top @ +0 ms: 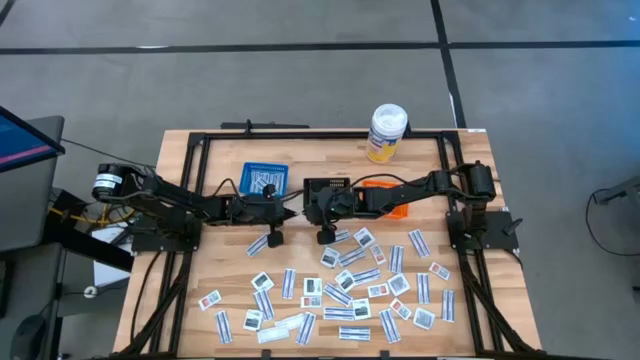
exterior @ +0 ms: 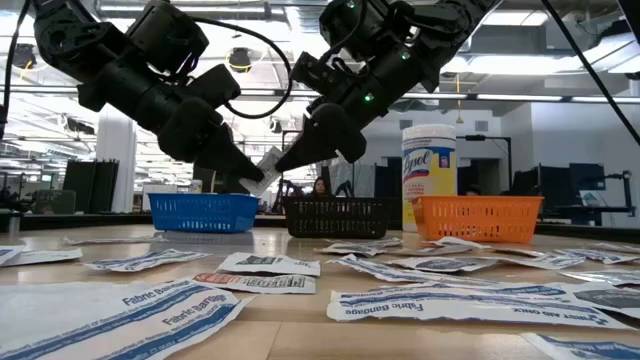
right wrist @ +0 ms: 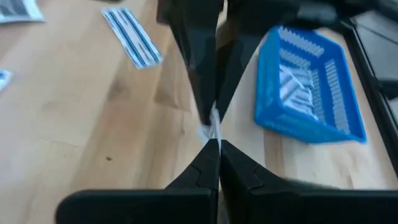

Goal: Pick & Place First Aid Supplies
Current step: Put the ointment pack into the orange bin

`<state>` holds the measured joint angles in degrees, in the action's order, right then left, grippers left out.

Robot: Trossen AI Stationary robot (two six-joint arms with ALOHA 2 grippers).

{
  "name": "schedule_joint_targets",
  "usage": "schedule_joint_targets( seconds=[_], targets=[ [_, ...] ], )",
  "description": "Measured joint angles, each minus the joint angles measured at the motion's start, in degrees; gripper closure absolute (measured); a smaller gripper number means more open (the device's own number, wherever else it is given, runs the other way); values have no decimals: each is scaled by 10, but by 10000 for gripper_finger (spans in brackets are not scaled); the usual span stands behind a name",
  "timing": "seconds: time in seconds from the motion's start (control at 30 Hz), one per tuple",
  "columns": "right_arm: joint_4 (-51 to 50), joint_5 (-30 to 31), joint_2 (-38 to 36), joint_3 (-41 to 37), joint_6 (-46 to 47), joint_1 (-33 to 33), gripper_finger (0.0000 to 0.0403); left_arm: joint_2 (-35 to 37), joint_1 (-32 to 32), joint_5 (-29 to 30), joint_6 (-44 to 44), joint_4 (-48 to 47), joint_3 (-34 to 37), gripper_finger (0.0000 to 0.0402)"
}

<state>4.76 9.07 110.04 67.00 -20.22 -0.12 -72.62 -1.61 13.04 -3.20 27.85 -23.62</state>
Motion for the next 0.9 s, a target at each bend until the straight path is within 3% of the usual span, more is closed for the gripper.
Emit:
schedule_joint_targets(
  seconds=[0.6,0.73,0.83,0.9],
  targets=[
    [-75,48,-27,0,53,-5,403,0,0,20,0,-7,1,394],
    [-166,143,-76,0,78,5,403,0,0,20,0,-8,1,389],
    [-280,267,-127,-1,173,6,403,0,0,20,2,-11,1,387],
    [-392,315,-161,-1,258,1,403,0,0,19,4,-13,1,389]
  ],
)
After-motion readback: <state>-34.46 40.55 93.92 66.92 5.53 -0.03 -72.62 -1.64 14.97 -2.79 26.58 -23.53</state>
